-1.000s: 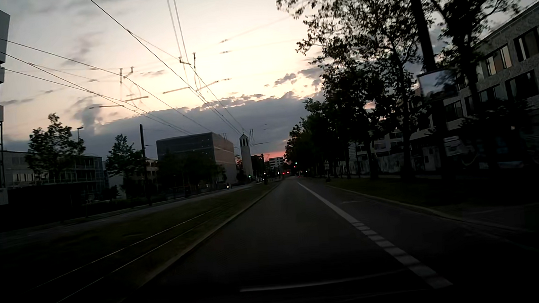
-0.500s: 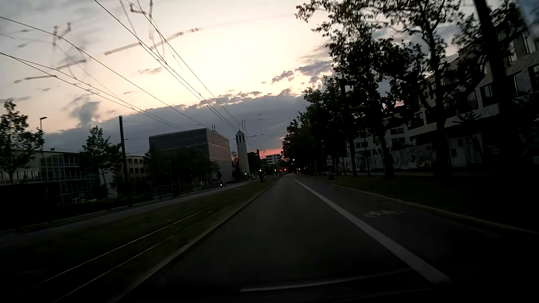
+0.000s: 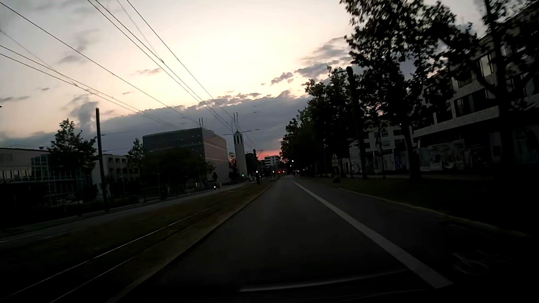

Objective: Follow the waypoints while adhering to traffic rules and regulations

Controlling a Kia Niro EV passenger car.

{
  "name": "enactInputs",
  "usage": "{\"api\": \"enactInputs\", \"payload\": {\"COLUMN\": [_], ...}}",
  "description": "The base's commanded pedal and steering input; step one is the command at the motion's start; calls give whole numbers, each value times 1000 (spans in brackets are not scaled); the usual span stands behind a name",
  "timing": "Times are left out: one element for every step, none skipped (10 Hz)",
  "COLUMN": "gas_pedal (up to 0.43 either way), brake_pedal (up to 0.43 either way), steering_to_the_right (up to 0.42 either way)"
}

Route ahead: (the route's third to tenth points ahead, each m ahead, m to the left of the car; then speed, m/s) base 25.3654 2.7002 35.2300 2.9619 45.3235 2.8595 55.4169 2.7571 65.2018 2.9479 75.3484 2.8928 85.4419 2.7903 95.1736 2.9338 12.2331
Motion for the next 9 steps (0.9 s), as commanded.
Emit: {"api": "enactInputs", "payload": {"gas_pedal": [59,59,59,59,59,59,59,59,59], "brake_pedal": [0,0,0,0,0,0,0,0,0], "steering_to_the_right": [-1,-1,-1,-1,-1,-1,-1,-2,-2]}}
